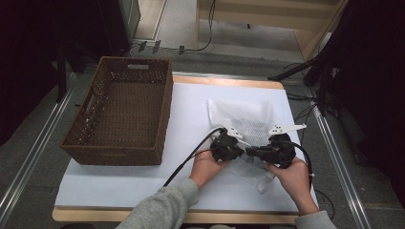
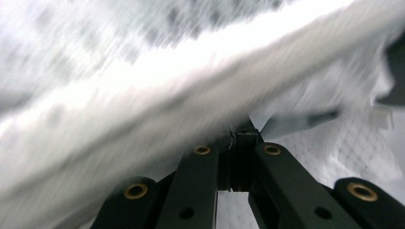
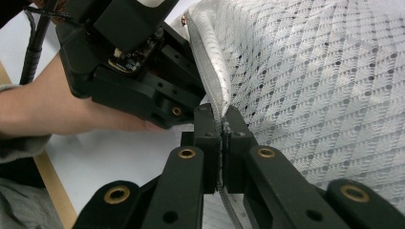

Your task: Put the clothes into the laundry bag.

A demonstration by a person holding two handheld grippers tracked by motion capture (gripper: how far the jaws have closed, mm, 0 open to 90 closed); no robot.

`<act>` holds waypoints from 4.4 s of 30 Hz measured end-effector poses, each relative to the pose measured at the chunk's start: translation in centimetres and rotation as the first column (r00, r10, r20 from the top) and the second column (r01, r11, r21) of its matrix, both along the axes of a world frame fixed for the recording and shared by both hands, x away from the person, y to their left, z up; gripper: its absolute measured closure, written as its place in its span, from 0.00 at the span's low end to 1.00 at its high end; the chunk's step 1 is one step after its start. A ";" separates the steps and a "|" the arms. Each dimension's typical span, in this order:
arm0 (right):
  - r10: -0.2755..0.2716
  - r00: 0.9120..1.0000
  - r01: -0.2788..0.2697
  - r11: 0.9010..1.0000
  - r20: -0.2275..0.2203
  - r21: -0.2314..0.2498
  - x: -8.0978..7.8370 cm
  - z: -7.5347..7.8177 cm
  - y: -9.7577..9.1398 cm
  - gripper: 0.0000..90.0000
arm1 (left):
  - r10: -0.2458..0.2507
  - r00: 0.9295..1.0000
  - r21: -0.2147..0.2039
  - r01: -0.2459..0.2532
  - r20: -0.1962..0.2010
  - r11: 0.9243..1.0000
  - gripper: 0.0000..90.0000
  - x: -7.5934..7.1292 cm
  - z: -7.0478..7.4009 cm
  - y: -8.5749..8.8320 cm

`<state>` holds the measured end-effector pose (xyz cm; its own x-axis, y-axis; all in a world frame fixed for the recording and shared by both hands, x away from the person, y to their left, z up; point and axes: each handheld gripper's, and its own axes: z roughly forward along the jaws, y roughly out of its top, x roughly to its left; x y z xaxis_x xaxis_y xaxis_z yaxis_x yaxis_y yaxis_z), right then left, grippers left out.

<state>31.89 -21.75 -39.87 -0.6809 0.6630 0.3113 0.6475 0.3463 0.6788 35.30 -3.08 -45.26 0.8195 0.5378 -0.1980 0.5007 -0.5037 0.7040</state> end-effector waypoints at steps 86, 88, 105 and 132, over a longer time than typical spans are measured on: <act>-0.046 0.999 0.045 0.998 0.016 0.037 -0.8 0.7 -2.5 0.98 | -0.003 0.997 0.023 0.005 -0.077 1.000 0.92 1.7 -0.2 2.3; -0.047 0.999 0.046 0.998 0.017 0.035 -0.7 0.6 -2.5 0.98 | -0.006 0.996 0.028 0.008 -0.086 1.000 0.84 1.5 -0.7 2.0; -0.054 0.998 0.054 0.998 0.008 0.030 -0.4 0.4 -2.3 0.98 | 0.007 0.998 0.059 -0.004 -0.057 0.998 1.00 1.0 -2.0 1.9; -0.055 0.998 0.055 0.998 0.013 0.018 -0.3 0.4 -2.1 0.98 | 0.062 0.998 0.069 -0.063 0.009 0.996 0.67 0.6 -1.7 2.2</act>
